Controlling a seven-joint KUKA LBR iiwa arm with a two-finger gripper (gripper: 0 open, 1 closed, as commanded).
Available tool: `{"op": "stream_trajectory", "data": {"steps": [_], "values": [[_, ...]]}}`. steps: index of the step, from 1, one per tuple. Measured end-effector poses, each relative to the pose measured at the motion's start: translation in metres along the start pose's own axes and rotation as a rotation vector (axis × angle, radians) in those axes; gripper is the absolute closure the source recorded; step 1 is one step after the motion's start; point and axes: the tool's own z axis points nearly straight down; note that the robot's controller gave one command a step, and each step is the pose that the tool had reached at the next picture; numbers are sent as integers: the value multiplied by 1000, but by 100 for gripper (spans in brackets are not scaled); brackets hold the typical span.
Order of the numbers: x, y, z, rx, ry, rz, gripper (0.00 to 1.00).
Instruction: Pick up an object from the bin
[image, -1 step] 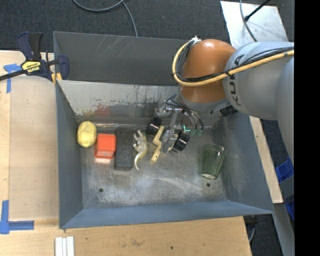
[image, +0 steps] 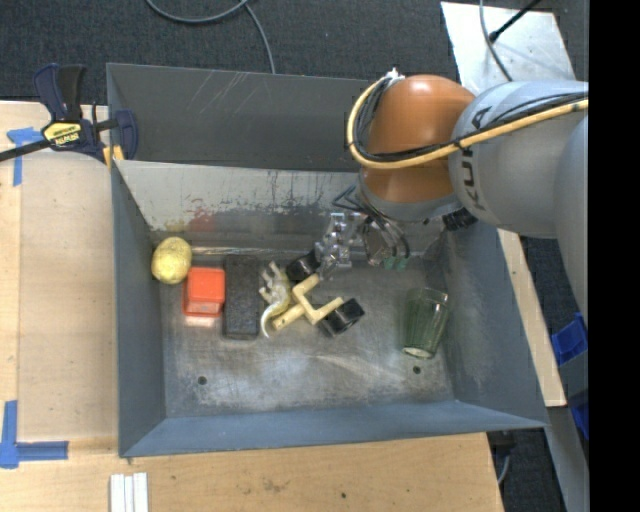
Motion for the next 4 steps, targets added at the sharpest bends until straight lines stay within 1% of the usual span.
{"op": "stream_trajectory", "data": {"steps": [1, 2, 3, 4], "values": [[0, 0, 0, 0, 1, 0, 100], [6, 19, -16, 2, 16, -81, 100], [0, 21, -11, -4, 18, -249, 0], [-3, 7, 8, -4, 19, -279, 0]]}}
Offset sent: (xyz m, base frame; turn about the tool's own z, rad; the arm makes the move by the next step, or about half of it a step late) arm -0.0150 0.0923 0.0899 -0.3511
